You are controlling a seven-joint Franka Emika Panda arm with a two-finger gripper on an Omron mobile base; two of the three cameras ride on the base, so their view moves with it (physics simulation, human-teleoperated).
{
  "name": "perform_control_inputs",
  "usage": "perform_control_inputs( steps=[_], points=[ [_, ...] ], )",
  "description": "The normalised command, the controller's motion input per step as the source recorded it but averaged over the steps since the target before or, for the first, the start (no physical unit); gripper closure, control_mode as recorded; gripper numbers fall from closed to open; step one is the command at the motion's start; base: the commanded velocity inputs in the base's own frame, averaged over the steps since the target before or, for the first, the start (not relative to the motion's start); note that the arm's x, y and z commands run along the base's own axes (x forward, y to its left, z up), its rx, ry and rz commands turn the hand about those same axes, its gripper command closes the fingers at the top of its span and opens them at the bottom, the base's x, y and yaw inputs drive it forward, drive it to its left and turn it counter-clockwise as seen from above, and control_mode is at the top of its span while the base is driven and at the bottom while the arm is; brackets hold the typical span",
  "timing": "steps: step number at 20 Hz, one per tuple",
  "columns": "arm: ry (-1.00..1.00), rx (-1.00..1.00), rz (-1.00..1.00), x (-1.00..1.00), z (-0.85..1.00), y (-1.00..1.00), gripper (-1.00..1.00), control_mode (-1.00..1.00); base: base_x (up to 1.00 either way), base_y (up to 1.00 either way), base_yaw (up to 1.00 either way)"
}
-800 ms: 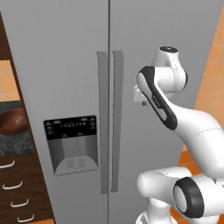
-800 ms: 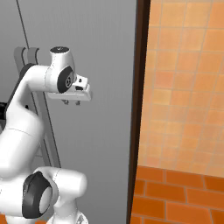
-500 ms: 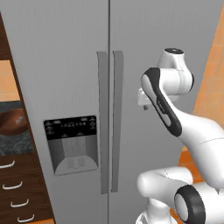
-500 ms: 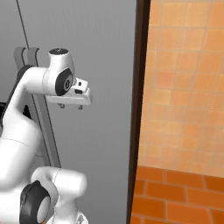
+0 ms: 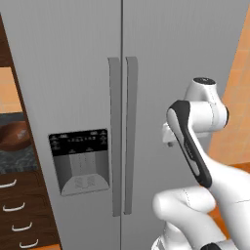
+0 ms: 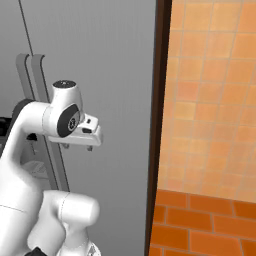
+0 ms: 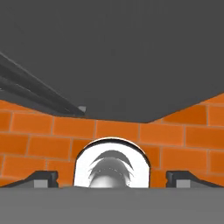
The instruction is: Grab a lemon wedge from the fridge and one ice cube from the ice bowl, and put them in the glass of lemonade.
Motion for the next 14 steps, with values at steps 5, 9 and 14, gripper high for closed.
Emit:
perform_control_inputs(
  steps=[5,9,14],
  points=[
    [0.0,0.0,0.0,-0.55,-0.59,0.12,-1.0,-1.0,0.0,0.0,0.0],
    [0.0,0.0,0.0,-0.43,-0.5,0.48,-1.0,-1.0,0.0,0.0,0.0],
    [-0.11,0.0,0.0,-0.04,0.03,0.08,-1.0,-1.0,0.0,0.0,0.0]
  ],
)
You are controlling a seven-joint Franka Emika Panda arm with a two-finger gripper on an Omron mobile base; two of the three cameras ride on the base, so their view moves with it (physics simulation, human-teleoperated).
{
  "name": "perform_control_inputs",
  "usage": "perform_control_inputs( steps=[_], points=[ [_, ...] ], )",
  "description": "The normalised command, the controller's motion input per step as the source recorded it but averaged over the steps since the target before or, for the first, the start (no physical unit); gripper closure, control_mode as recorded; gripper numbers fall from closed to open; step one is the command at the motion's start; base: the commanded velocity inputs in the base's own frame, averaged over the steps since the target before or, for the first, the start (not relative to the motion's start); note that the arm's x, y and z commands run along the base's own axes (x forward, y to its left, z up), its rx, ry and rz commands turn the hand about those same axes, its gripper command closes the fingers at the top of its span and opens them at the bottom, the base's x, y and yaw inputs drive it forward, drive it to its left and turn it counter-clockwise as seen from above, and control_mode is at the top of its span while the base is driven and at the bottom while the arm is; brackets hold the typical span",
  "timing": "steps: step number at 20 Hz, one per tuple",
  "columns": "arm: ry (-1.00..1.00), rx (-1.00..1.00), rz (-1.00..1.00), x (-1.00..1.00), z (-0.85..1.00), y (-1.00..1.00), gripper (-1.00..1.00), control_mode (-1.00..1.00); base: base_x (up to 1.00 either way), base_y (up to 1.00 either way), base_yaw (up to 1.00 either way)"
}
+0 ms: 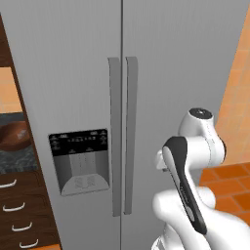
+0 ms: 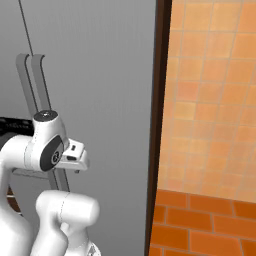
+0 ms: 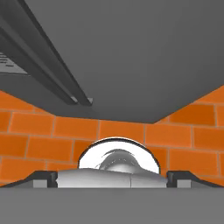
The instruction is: Grab a lemon wedge from the fridge and one ice cube from the ice bowl, and put them in the glass of lemonade.
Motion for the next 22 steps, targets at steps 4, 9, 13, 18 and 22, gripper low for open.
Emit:
perform_control_inputs(
  steps=[4,9,13,18,22],
  points=[
    [-0.14,0.0,0.02,0.0,0.19,-0.09,-1.0,-1.0,0.0,0.0,0.0],
    [-0.01,0.0,0.0,0.0,0.04,-0.03,-1.0,-1.0,0.0,0.0,0.0],
    [0.0,0.0,0.0,0.0,0.0,0.0,-1.0,1.0,-0.14,0.68,0.04],
    [0.0,0.0,0.0,0.0,0.0,0.0,-1.0,1.0,-0.03,1.0,0.09],
    [0.0,0.0,0.0,0.0,0.0,0.0,-1.0,1.0,0.02,1.0,0.01]
  ],
)
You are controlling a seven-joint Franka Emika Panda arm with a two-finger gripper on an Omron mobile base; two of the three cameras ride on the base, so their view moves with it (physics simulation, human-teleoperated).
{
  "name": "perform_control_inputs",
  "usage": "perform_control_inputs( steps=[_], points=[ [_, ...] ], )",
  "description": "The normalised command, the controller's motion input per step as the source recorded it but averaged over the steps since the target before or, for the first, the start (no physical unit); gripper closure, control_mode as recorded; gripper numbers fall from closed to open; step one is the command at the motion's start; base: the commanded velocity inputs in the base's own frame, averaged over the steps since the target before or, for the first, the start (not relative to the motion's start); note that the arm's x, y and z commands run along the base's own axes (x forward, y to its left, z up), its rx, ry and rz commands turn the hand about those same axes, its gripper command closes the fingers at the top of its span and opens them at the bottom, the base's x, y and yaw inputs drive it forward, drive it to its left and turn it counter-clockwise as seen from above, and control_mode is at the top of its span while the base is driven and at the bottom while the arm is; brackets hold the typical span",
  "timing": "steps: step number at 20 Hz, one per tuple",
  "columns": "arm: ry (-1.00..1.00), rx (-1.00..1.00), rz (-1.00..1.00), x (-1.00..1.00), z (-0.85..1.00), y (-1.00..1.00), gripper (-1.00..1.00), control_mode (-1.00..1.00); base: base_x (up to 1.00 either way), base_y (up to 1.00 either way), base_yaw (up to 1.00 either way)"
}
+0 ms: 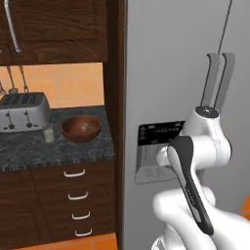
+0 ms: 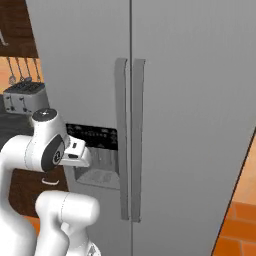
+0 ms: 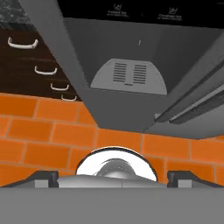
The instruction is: Grab a lemon wedge from the fridge and one ice cube from the ice bowl, and put them in the glass of lemonade.
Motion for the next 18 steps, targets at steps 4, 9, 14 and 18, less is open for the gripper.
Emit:
perform_control_inputs(
  steps=[4,9,14,18],
  points=[
    [0.0,0.0,0.0,0.0,0.0,0.0,-1.0,1.0,0.08,1.0,0.0],
    [0.0,0.0,0.0,0.0,0.0,0.0,-1.0,1.0,0.15,1.0,0.0],
    [0.0,0.0,0.0,0.0,0.0,0.0,-1.0,1.0,0.42,0.9,-0.11],
    [0.0,0.0,0.0,0.0,0.0,0.0,-1.0,1.0,0.54,0.42,-0.26]
  ],
)
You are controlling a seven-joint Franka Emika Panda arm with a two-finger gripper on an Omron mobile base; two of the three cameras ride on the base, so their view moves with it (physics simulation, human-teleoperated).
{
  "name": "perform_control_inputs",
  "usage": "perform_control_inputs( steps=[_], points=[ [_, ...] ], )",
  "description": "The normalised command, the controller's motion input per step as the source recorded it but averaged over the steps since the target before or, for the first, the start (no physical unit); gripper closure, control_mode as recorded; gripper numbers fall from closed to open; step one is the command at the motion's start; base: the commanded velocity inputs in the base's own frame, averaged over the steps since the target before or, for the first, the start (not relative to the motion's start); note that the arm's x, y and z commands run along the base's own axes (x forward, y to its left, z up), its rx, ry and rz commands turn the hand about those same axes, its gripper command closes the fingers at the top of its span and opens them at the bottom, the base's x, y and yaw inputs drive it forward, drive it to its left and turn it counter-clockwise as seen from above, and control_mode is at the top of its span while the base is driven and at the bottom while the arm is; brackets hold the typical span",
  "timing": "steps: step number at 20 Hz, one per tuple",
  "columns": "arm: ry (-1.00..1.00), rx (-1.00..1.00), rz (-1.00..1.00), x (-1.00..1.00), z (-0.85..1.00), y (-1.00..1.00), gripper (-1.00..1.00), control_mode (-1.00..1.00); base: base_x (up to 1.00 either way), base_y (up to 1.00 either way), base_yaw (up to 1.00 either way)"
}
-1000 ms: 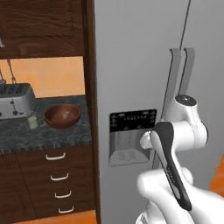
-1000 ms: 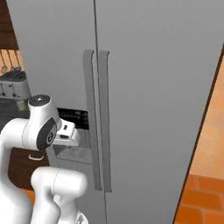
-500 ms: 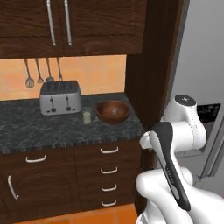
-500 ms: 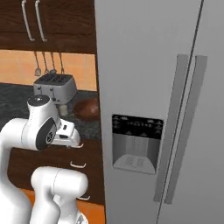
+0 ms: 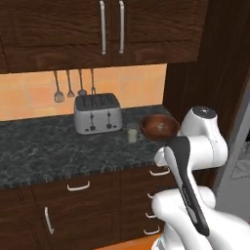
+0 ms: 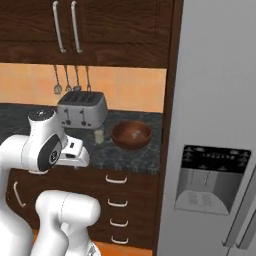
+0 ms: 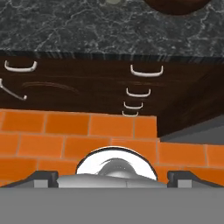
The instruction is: Grab a lemon wedge from the fridge and one ice cube from the ice bowl, and put them in the glass of lemonade.
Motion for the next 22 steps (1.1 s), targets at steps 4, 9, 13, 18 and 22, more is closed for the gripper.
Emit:
perform_control_inputs(
  steps=[4,9,13,18,22],
  points=[
    [0.0,0.0,0.0,0.0,0.0,0.0,-1.0,1.0,0.58,0.25,-0.28],
    [0.0,0.0,0.0,0.0,0.0,0.0,-1.0,1.0,0.69,0.36,-0.3],
    [0.0,0.0,0.0,0.0,0.0,0.0,-1.0,1.0,0.68,0.48,-0.31],
    [-0.04,0.0,-0.06,0.27,-0.09,0.0,-1.0,-1.0,0.36,0.2,-0.13],
    [-0.04,0.0,-0.07,0.95,-0.25,-0.03,-1.0,-1.0,0.0,0.0,0.0]
  ],
)
